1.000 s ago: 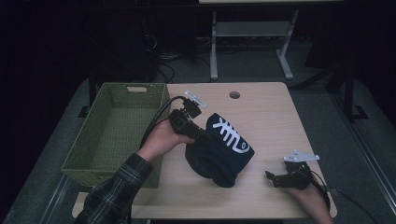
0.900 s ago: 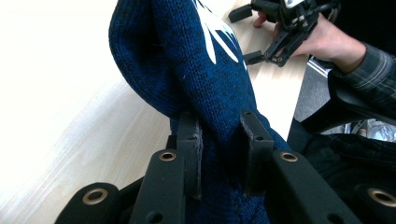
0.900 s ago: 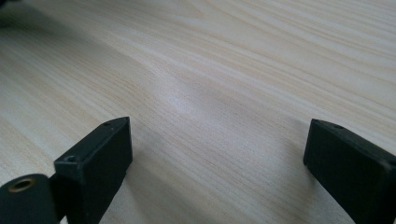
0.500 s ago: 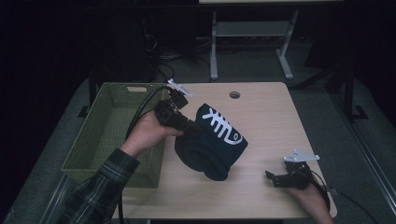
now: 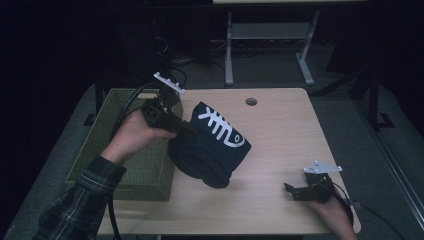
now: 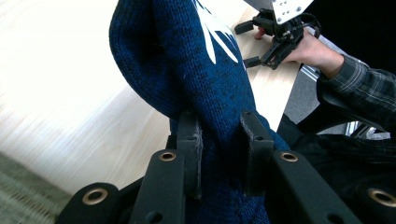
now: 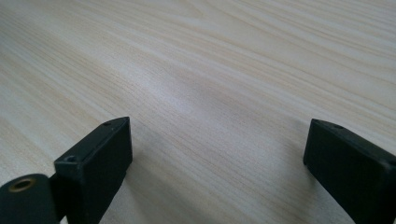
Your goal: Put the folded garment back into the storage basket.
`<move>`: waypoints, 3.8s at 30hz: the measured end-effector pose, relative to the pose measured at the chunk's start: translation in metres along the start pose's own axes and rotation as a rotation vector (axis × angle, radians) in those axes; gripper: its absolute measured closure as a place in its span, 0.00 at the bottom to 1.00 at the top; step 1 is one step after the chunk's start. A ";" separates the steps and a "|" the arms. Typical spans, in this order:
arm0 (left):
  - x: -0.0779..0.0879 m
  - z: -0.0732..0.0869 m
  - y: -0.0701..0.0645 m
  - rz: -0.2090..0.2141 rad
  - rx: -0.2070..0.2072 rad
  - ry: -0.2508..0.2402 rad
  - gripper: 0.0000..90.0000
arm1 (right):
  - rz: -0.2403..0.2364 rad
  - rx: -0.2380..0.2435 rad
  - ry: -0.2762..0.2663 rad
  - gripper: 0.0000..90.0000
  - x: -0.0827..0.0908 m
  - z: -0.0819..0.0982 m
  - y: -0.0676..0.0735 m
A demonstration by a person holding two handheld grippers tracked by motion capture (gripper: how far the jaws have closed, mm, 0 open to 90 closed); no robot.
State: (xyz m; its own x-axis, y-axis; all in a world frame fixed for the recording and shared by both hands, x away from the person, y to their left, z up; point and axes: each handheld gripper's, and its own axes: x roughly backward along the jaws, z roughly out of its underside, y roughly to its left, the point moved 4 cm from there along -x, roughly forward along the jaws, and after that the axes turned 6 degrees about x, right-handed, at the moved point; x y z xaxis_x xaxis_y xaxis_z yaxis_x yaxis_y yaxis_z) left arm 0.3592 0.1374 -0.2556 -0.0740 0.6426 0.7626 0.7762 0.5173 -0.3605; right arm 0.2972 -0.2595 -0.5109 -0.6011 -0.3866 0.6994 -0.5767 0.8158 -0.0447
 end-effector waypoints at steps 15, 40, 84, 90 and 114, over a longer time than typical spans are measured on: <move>0.047 0.008 0.011 -0.042 0.056 -0.030 0.82 | 0.001 0.000 0.000 0.08 0.000 0.000 0.000; 0.118 0.042 0.033 -0.134 0.146 -0.113 0.82 | 0.007 -0.009 0.000 0.08 0.000 0.000 -0.001; 0.118 0.129 0.121 -0.248 0.381 -0.142 0.82 | 0.015 -0.018 0.003 0.08 0.000 0.000 -0.001; 0.105 0.133 0.128 -0.233 0.400 -0.135 0.82 | 0.015 -0.017 0.003 0.08 0.000 0.000 -0.001; 0.063 0.155 0.157 -0.226 0.440 -0.083 0.82 | 0.015 -0.018 0.004 0.08 0.000 0.000 -0.001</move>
State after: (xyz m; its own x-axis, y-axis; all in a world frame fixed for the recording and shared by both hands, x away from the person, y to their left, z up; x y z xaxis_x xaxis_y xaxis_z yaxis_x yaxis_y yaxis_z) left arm 0.3794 0.3467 -0.3479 -0.2733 0.5209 0.8087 0.3990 0.8264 -0.3974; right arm 0.2977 -0.2607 -0.5109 -0.6074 -0.3729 0.7015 -0.5578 0.8289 -0.0423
